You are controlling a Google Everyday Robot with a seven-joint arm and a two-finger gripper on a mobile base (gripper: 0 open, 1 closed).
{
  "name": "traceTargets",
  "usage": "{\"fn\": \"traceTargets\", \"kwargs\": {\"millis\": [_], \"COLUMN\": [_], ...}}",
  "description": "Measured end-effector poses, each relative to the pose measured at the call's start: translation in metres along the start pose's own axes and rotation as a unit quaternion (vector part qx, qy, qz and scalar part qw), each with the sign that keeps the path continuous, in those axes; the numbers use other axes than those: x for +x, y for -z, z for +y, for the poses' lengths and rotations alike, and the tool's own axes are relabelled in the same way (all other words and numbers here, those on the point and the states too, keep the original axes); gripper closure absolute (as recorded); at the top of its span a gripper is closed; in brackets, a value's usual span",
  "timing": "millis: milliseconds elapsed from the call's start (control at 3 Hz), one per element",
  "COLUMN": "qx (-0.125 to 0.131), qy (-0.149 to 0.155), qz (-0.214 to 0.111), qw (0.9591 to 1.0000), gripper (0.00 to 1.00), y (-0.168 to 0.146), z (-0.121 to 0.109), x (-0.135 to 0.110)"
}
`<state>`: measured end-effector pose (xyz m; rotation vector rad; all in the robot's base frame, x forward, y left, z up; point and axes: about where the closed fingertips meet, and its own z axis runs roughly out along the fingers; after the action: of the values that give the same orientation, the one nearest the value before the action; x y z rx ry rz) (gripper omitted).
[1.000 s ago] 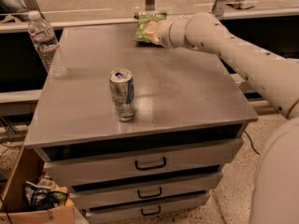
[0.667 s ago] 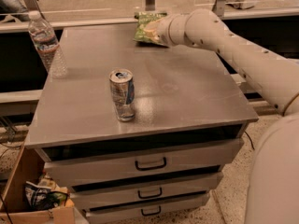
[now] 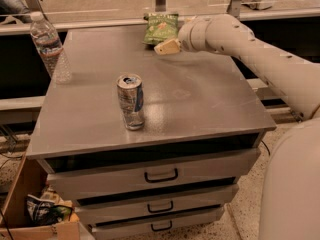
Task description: Move green jalapeno chip bag near redbull can
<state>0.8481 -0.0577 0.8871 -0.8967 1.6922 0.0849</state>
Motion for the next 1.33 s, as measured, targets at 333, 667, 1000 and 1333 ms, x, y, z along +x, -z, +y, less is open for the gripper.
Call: {"fn": "traceTargets", "kwargs": {"millis": [333, 667, 1000, 1333], "qx": [0.003, -0.004, -0.006, 0.0], "qy": [-0.011, -0.027, -0.048, -0.071], "qz": [0.006, 0.006, 0.002, -0.001], "qw": [0.9999, 0.9996, 0.9988, 0.9975], "gripper": [0.0, 0.0, 0.0, 0.18], "y": [-0.003, -0.017, -0.032, -0.043], "z": [-0.005, -0.001, 0.002, 0.003], "x": [0.013, 0.019, 0.022, 0.028]}}
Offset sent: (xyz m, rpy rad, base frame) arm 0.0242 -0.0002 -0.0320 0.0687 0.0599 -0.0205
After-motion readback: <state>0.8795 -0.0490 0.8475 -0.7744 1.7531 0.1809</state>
